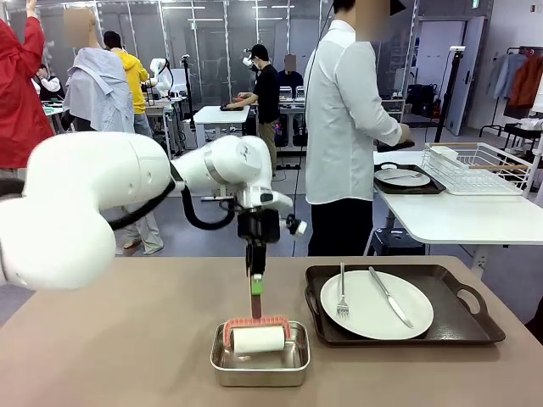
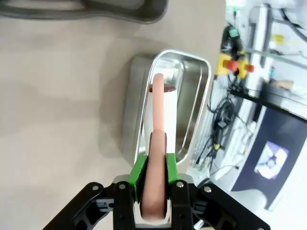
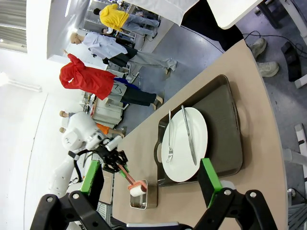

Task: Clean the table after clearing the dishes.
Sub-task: When the left (or right) Handle tray is removed, use the left hand (or right hand) to clean the left (or right) side of the table with the Lint Roller, then place the Lint Roller back on top of the Airtight Container.

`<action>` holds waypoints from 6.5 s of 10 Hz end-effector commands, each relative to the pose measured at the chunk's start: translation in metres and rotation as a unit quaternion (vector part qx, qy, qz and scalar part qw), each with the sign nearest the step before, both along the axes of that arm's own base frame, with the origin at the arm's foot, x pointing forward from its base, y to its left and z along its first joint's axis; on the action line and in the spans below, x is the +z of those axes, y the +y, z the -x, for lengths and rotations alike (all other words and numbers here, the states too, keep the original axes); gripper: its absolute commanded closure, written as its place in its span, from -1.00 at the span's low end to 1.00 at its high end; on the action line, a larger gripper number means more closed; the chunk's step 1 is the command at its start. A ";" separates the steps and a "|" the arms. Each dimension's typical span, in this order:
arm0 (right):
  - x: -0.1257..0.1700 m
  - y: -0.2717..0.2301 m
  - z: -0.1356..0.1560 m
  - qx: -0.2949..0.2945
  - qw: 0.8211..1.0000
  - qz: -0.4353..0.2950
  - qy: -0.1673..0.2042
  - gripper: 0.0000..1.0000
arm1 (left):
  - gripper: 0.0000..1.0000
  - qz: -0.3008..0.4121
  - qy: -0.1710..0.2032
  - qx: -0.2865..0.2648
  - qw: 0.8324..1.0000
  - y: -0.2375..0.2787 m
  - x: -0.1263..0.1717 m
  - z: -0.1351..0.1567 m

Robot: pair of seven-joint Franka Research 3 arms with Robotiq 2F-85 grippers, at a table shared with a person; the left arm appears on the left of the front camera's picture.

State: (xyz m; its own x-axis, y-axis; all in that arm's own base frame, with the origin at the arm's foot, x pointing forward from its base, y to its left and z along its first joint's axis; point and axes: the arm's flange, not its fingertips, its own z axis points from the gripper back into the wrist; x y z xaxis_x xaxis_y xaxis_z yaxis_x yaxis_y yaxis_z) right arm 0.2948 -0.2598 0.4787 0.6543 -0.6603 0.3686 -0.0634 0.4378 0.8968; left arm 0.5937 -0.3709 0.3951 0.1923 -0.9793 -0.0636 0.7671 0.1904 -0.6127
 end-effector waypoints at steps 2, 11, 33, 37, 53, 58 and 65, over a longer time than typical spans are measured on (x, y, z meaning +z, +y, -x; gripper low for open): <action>0.000 0.000 0.001 0.000 1.000 0.002 -0.015 -1.00 | 0.63 -0.004 -0.128 0.159 0.979 0.073 0.066 0.046; 0.000 0.000 0.001 0.000 1.000 0.002 -0.015 -1.00 | 0.63 0.060 -0.188 0.528 0.826 0.289 0.059 0.103; 0.000 0.000 0.001 0.000 1.000 0.002 -0.015 -1.00 | 0.56 0.093 0.054 0.649 0.753 0.386 -0.080 0.000; 0.000 0.000 0.001 0.000 1.000 0.002 -0.015 -1.00 | 0.56 0.122 0.062 0.624 0.770 0.445 -0.090 0.006; 0.000 0.000 0.001 0.000 1.000 0.002 -0.015 -1.00 | 0.56 0.074 -0.109 0.621 0.773 0.580 0.053 0.073; 0.000 0.000 0.001 0.000 1.000 0.002 -0.015 -1.00 | 0.56 0.053 -0.102 0.624 0.773 0.591 0.020 0.056; 0.000 0.000 0.001 0.000 1.000 0.002 -0.015 -1.00 | 0.56 0.053 -0.102 0.624 0.773 0.591 0.020 0.056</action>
State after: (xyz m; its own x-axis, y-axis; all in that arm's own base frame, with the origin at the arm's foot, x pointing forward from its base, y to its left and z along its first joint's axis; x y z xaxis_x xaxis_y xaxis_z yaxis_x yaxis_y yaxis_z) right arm 0.2943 -0.2603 0.4786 0.6533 -0.6612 0.3688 -0.0633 0.4378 0.8969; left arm 0.5391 0.2196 0.4102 0.9884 -0.0253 0.1494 0.1072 0.8135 -0.5716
